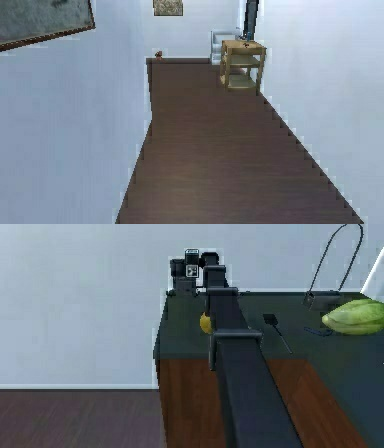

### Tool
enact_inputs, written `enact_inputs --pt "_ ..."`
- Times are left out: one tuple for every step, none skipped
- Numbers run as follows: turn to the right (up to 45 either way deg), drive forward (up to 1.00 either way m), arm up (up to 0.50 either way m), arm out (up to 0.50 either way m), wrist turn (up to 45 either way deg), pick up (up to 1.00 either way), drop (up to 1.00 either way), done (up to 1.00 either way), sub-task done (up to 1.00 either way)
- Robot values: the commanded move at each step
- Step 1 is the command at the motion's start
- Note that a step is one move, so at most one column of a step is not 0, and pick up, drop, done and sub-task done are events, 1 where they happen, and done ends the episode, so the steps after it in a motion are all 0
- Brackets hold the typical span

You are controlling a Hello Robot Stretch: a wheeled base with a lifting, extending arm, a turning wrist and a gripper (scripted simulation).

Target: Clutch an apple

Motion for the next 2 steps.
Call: enact_inputs --pt "0.0 0.0 0.0 0.0 30.0 0.0 0.0 0.0 0.0" --pt "0.0 0.0 -0.1 0.0 0.0 0.0 0.0 0.0 0.0"
